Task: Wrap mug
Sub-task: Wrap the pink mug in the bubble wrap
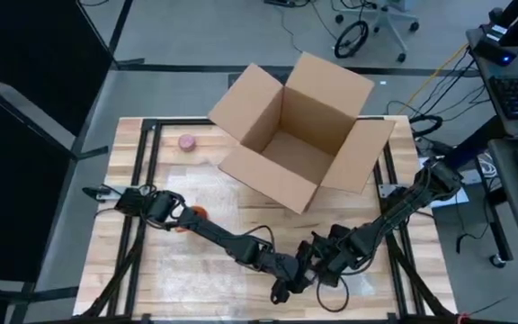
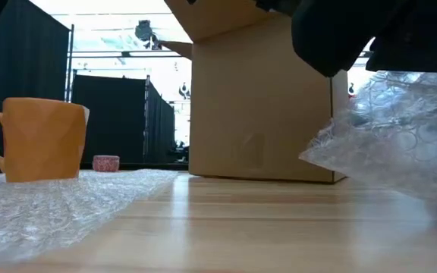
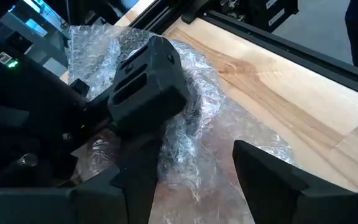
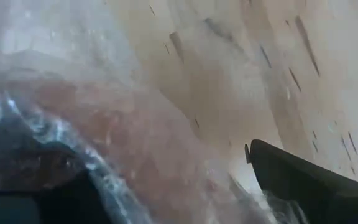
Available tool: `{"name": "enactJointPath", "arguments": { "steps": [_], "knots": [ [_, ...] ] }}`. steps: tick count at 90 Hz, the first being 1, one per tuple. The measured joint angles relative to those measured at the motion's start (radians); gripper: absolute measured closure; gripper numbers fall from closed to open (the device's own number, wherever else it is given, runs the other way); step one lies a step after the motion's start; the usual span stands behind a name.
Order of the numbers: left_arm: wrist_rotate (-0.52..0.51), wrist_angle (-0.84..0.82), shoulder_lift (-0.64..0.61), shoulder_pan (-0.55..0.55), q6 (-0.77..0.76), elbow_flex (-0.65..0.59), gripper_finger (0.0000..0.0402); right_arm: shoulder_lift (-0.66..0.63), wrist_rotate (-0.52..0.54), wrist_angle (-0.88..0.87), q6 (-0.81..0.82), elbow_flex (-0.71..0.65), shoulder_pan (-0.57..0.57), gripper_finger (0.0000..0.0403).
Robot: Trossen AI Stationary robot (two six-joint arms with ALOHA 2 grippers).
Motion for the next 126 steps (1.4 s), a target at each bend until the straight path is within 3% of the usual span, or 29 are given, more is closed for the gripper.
{"name": "enactJointPath", "arguments": {
  "steps": [51, 83, 93, 106, 126],
  "knots": [
    [-0.003, -0.002, 0.0, 0.001, 0.003, 0.0, 0.0208, -0.224, 0.03, -0.049, 0.019, -0.013, -0.001, 0.0133],
    [-0.003, -0.004, 0.0, 0.001, 0.001, 0.0, 0.0208, -0.096, 0.036, -0.005, -0.02, -0.009, -0.012, 0.0135],
    [-0.003, -0.001, 0.0, 0.002, 0.001, 0.0, 0.0208, -0.073, 0.032, -0.012, -0.017, -0.006, -0.012, 0.016],
    [-0.003, 0.003, 0.0, 0.001, 0.0, 0.0, 0.0208, -0.053, 0.03, -0.016, -0.016, -0.005, -0.013, 0.0236],
    [-0.003, 0.001, 0.0, 0.002, 0.0, 0.0, 0.0208, -0.038, 0.028, -0.02, -0.037, -0.005, -0.013, 0.0239]
  ]
}}
